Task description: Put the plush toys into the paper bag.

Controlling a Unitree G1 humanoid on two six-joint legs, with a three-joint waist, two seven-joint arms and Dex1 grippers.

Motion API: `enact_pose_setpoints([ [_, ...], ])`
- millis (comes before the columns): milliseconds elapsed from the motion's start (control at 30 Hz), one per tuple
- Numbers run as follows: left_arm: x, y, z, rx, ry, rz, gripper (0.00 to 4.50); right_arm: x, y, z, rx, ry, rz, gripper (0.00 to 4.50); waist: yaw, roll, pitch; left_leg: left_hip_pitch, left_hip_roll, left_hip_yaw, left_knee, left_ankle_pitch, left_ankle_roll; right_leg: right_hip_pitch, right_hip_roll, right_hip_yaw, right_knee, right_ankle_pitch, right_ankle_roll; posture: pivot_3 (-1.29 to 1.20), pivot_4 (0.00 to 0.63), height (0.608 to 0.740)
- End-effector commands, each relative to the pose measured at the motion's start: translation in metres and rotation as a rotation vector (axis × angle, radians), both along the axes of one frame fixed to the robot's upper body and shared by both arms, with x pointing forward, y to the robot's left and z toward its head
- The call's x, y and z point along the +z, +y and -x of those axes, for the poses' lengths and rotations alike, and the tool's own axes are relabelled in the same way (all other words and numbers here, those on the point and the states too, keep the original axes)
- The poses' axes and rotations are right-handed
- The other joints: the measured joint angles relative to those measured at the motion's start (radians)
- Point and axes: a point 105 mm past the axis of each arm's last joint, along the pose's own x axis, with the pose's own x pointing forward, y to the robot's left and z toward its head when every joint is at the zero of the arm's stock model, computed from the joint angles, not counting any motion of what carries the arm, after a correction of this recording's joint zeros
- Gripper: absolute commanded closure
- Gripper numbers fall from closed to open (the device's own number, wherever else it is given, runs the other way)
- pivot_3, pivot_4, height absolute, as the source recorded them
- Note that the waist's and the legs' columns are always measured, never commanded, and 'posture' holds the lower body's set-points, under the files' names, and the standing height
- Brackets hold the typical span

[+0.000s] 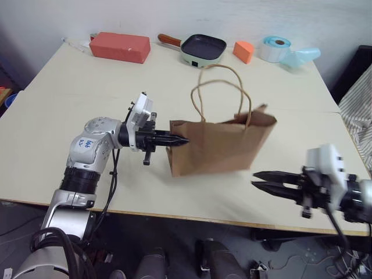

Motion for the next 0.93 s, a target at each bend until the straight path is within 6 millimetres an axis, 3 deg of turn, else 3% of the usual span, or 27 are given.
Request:
enact_pose_setpoints([
  [33, -0.013, -0.006, -0.004, -0.102, -0.029, -0.058, 4.5, 0.018, -0.008, 0.016, -0.044, -0.033, 0.011, 2.35, 0.004, 0.0, 0.0, 0.001, 0.0, 0.001, 0.0, 0.0, 0.0, 0.0, 0.0, 0.001, 0.001, 0.0, 0.0, 0.0, 0.15, 0.74],
  [200, -0.034, -0.013, -0.013, -0.103, -0.06, -0.132, 4.5, 0.015, -0.01, 0.02, -0.062, -0.02, 0.047, 0.63, 0.003, -0.002, 0.0, 0.003, 0.0, 0.003, 0.0, -0.001, 0.001, 0.0, 0.001, 0.004, 0.003, 0.0, 0.0, 0.0, 0.15, 0.74],
  [267, -0.038, -0.008, -0.012, -0.106, -0.08, -0.17, 4.06, 0.013, -0.012, 0.017, -0.067, -0.016, 0.064, 0.0, 0.003, -0.002, 0.0, 0.003, 0.0, 0.004, 0.0, -0.001, 0.001, 0.0, 0.001, 0.004, 0.003, 0.0, 0.0, 0.0, 0.15, 0.74],
  [333, -0.037, 0.0, -0.01, -0.098, -0.072, -0.184, 3.61, 0.013, -0.013, 0.015, -0.058, -0.01, 0.069, 0.0, 0.002, -0.002, 0.0, 0.003, 0.0, 0.004, 0.0, -0.001, 0.001, 0.0, 0.001, 0.005, 0.004, 0.0, 0.0, 0.0, 0.15, 0.74],
  [467, -0.007, 0.036, -0.002, 0.018, -0.066, -0.176, 2.39, 0.021, -0.021, 0.007, -0.03, -0.012, 0.074, 0.0, -0.003, -0.003, 0.001, 0.004, 0.0, 0.005, 0.0, -0.001, 0.001, 0.0, 0.001, 0.005, 0.005, 0.0, 0.0, 0.0, 0.15, 0.74],
  [600, 0.027, 0.082, 0.043, 0.079, 0.097, -0.194, 1.19, 0.03, -0.039, 0.001, -0.006, 0.051, 0.066, 0.0, -0.018, -0.003, 0.001, 0.004, 0.002, 0.004, -0.001, -0.001, 0.001, -0.001, 0.001, 0.005, 0.005, 0.0, 0.0, 0.0, 0.15, 0.74],
  [700, 0.043, 0.114, 0.079, 0.145, 0.183, -0.248, 0.22, 0.048, -0.057, -0.013, -0.017, 0.029, 0.056, 0.0, -0.024, -0.003, 0.001, 0.004, 0.002, 0.004, -0.002, -0.001, 0.001, 0.0, -0.001, 0.005, 0.004, 0.0, 0.0, 0.0, 0.15, 0.74],
  [733, 0.047, 0.118, 0.085, 0.167, 0.187, -0.255, 0.02, 0.053, -0.062, -0.018, -0.024, 0.006, 0.051, 0.0, -0.022, -0.003, 0.001, 0.005, 0.001, 0.004, -0.002, -0.001, 0.001, 0.001, -0.001, 0.005, 0.004, 0.0, 0.0, 0.0, 0.15, 0.74],
  [833, 0.075, 0.133, 0.093, 0.321, 0.127, -0.166, 0.02, 0.074, -0.076, -0.037, -0.047, -0.057, 0.028, 0.0, -0.019, -0.002, 0.002, 0.007, 0.001, 0.004, -0.001, -0.001, 0.002, 0.003, -0.002, 0.004, 0.0, -0.001, -0.001, 0.0, 0.15, 0.74],
  [933, 0.091, 0.138, 0.107, 0.371, 0.075, -0.15, 0.02, 0.079, -0.082, -0.043, -0.008, -0.044, 0.038, 0.0, -0.02, -0.001, 0.002, 0.007, 0.001, 0.003, -0.001, -0.004, 0.008, 0.002, -0.002, 0.003, 0.0, -0.001, -0.002, 0.0, 0.15, 0.74],
])
